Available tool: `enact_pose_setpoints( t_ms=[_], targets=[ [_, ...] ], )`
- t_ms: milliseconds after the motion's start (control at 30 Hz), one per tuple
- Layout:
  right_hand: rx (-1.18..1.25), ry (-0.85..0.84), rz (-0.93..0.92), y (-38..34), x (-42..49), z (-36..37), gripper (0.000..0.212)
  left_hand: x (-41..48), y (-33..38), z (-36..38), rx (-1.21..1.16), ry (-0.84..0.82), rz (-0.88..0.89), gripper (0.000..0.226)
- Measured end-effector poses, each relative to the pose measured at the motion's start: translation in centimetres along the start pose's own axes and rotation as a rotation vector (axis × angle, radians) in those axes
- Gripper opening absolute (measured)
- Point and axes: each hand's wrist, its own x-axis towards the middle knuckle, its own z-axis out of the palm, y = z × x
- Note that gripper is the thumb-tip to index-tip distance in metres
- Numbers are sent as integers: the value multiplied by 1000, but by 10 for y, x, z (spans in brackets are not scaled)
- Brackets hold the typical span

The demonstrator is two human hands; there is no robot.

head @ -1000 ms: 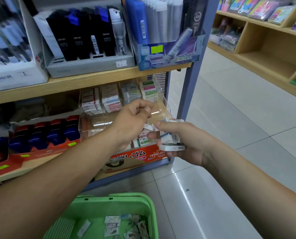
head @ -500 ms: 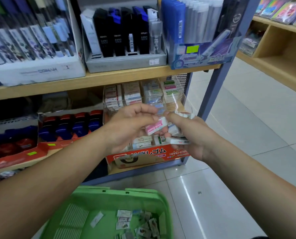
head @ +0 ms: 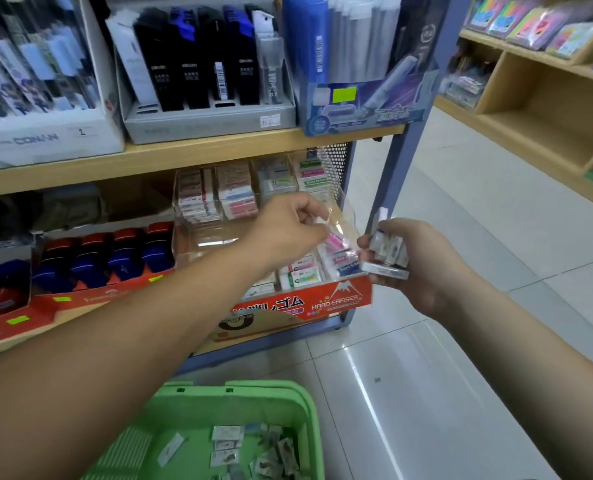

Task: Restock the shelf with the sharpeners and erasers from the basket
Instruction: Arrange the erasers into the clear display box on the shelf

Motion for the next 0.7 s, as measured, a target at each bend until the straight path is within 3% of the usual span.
enact_pose_setpoints(
  t_ms=[133, 233, 400, 467, 533, 600, 700],
  targets=[
    [-5, -76, 28, 4, -1, -7, 35, 7, -12, 21, 178, 2, 52, 19],
    [68, -129, 91, 2, -5, -10, 20, 9, -17, 27, 305, 8, 83, 12],
    [121, -192, 127, 1, -9, -6, 18, 10, -15, 31, 611, -128, 104, 10],
    [164, -155, 125, 1, -8, -6, 14, 6, -13, 29, 527, -86, 133, 14],
    [159, -176, 112, 1, -9, -5, 17, -2, -4, 22, 216, -32, 140, 22],
    [117, -232, 103, 0, -11, -1, 24, -14, 10, 11, -65, -119, 73, 19],
    [45, -317, 92, 1, -14, 12, 37, -24, 16, -5, -75, -209, 53, 9]
  ],
)
